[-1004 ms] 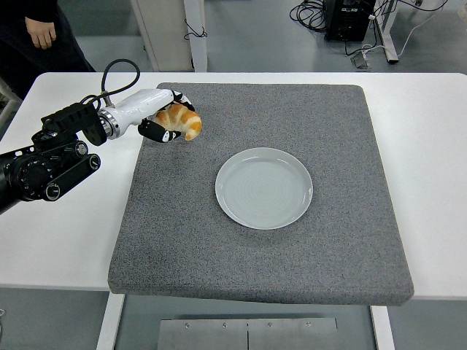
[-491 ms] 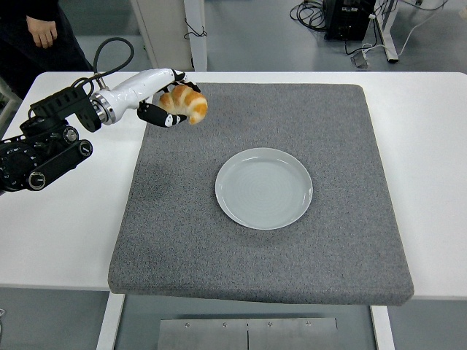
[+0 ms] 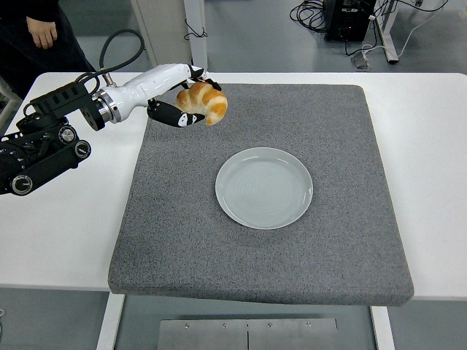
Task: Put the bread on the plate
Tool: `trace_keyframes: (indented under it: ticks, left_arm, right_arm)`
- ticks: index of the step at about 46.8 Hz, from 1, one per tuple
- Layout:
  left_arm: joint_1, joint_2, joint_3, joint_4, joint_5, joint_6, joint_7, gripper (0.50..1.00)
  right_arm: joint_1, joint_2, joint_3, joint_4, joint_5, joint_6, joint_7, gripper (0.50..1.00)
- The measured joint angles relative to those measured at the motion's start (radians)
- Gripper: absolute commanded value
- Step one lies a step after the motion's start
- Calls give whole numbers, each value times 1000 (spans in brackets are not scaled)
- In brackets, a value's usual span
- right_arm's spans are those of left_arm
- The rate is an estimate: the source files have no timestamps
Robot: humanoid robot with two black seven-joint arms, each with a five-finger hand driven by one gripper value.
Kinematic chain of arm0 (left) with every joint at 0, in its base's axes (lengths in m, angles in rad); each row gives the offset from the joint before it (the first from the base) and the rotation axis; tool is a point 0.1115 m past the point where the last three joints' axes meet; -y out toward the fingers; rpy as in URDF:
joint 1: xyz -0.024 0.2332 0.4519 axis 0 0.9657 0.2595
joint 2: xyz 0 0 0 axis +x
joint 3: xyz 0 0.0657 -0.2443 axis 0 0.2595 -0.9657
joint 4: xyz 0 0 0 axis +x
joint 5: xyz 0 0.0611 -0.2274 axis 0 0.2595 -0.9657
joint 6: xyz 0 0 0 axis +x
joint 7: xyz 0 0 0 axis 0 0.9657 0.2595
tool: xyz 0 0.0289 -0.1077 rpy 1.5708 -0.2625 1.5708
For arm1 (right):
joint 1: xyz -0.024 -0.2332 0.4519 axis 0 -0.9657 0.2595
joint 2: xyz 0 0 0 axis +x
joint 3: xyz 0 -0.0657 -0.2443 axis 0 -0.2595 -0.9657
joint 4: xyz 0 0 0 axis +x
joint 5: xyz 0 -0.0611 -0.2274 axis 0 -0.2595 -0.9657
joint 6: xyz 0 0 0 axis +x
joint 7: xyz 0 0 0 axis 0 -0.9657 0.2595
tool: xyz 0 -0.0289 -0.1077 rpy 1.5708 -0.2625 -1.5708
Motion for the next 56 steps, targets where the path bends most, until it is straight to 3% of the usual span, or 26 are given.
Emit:
trace_keyframes:
  ticks: [28, 44, 56]
  left_arm:
    - [-17, -9, -15, -183, 73, 2, 13, 533]
    - [-8, -75, -16, -170, 168, 8, 16, 536]
    - [6, -147, -11, -97, 225, 8, 16, 540]
  right_arm:
    - [0, 0, 0, 0, 0, 0, 0, 1000]
    - [0, 0, 0, 0, 0, 0, 0, 1000]
    - [0, 0, 0, 0, 0, 0, 0, 1000]
